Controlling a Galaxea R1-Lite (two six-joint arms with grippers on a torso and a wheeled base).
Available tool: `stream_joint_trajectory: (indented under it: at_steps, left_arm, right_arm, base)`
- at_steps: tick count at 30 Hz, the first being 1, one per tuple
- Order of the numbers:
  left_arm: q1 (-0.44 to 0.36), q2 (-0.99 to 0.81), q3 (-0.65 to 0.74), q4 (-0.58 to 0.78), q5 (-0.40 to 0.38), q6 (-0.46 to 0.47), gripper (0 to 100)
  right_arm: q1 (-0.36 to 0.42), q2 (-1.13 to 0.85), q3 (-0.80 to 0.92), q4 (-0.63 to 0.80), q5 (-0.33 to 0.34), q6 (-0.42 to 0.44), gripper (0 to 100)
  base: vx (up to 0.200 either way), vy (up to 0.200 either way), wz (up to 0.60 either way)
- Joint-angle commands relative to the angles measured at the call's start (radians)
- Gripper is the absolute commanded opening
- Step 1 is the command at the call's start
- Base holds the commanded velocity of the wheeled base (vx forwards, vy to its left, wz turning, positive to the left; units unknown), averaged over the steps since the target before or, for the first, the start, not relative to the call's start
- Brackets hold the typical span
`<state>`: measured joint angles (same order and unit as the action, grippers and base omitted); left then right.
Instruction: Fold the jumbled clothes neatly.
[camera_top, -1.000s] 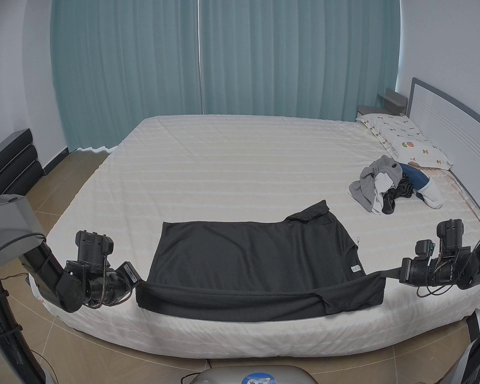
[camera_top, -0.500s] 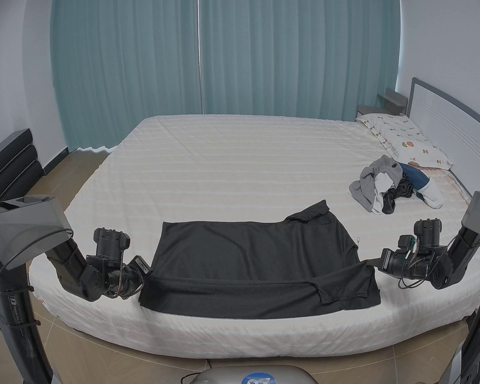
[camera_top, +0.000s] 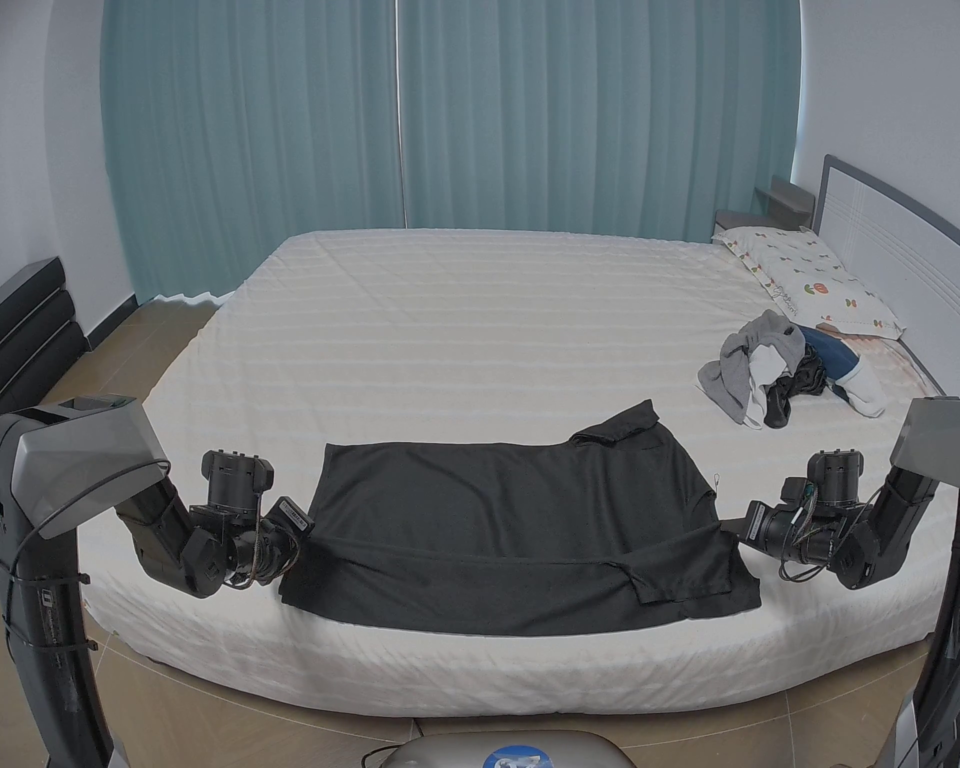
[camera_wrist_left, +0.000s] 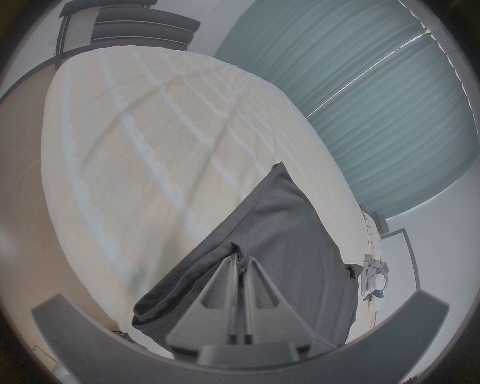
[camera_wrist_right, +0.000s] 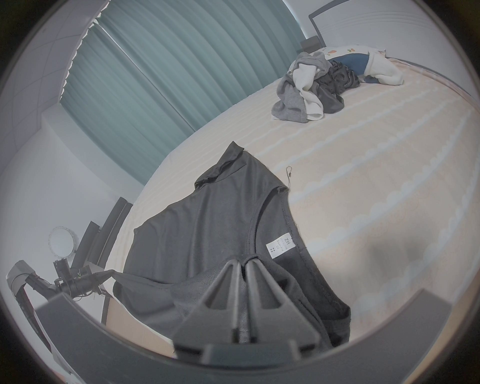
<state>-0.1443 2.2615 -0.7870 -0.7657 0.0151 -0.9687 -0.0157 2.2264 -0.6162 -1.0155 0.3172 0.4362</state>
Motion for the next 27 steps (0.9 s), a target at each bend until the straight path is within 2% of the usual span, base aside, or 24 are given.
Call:
stream_joint_trajectory:
  at_steps: [1,8,11,15,18,19,21,22,23,27]
  left_arm:
    - [-0.009,0.032,-0.011,-0.003,0.000,-0.001,100]
    - [-0.001,0.036,-0.018,-0.004,0.000,-0.028,100]
    - [0.003,0.030,-0.021,-0.006,-0.001,-0.077,100]
    - [0.031,-0.005,0.000,-0.015,-0.020,-0.082,100]
    - [0.064,-0.043,0.054,-0.067,-0.072,-0.087,100]
    - [0.083,-0.057,0.086,-0.092,-0.118,-0.093,100]
    - [0.097,-0.066,0.112,-0.107,-0.175,-0.094,100]
    - [0.097,-0.066,0.112,-0.107,-0.175,-0.094,100]
    - [0.117,-0.076,0.129,-0.116,-0.234,-0.094,100]
    - [0.123,-0.068,0.124,-0.118,-0.248,-0.093,100]
  right_arm:
    - [0.016,0.050,-0.014,-0.012,-0.012,0.016,100]
    - [0.016,0.061,-0.025,-0.038,-0.012,0.082,100]
    - [0.010,0.047,-0.020,-0.071,-0.014,0.164,100]
    - [0.007,0.027,-0.007,-0.095,-0.014,0.227,100]
    - [0.007,0.001,0.009,-0.095,-0.014,0.286,100]
    - [0.008,-0.004,0.010,-0.095,-0.014,0.299,100]
    - [0.008,-0.004,0.015,-0.095,-0.015,0.300,100]
    - [0.008,-0.004,0.015,-0.095,-0.015,0.300,100]
    - [0.008,-0.007,0.023,-0.097,-0.018,0.300,100]
    - [0.011,-0.010,0.036,-0.100,-0.023,0.296,100]
  base:
    - [0.000,0.000,0.00]
    - [0.000,0.000,0.00]
    - [0.000,0.000,0.00]
    - [0.000,0.000,0.00]
    - [0.000,0.000,0.00]
    - [0.000,0.000,0.00]
    - [0.000,0.000,0.00]
    - [0.000,0.000,0.00]
    - [0.000,0.000,0.00]
    - [0.200,0.000,0.00]
